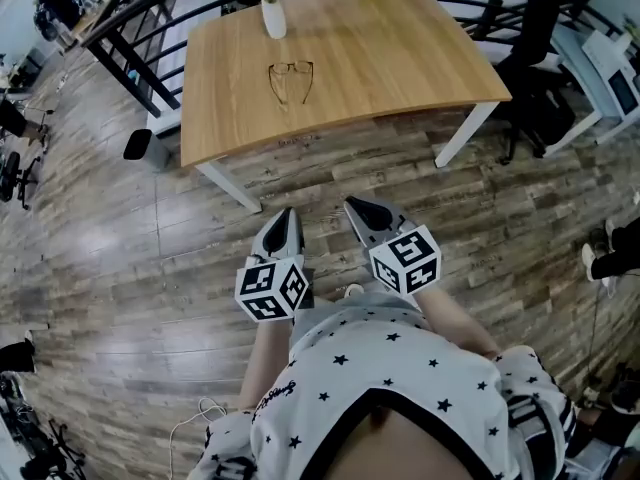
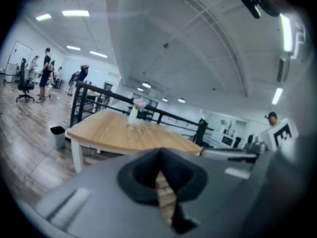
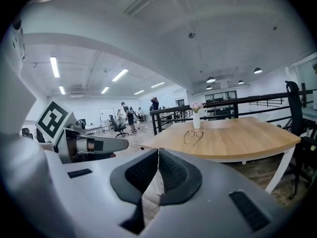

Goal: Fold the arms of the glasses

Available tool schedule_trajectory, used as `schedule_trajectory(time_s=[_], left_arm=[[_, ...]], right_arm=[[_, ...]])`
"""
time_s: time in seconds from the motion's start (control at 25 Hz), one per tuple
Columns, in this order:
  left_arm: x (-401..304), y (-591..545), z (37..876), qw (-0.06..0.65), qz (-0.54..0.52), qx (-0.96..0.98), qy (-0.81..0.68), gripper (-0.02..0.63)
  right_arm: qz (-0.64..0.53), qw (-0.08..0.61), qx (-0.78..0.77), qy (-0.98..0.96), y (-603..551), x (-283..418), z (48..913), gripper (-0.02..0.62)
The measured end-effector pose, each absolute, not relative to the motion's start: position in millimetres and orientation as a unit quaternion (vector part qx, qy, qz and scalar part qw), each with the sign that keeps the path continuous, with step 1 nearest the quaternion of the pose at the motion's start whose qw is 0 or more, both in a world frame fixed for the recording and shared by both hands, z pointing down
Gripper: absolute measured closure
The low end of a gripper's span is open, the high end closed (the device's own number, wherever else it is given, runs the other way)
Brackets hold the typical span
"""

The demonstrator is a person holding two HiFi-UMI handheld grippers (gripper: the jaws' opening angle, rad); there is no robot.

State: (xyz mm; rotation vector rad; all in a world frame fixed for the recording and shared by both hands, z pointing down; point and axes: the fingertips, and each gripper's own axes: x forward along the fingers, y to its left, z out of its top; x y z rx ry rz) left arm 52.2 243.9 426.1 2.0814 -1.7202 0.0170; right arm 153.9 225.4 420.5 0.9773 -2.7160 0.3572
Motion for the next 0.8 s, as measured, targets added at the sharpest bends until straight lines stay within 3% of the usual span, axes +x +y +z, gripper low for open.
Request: schedule_trajectory(time_s=[0.8], left_arm=[[49.7, 204.7, 433.6, 0.23, 0.001, 0.734, -0.638, 0.6]], right_arm=[[0.132, 0.107, 0.314, -0.934, 183.5, 154.3, 424.1, 0.577]])
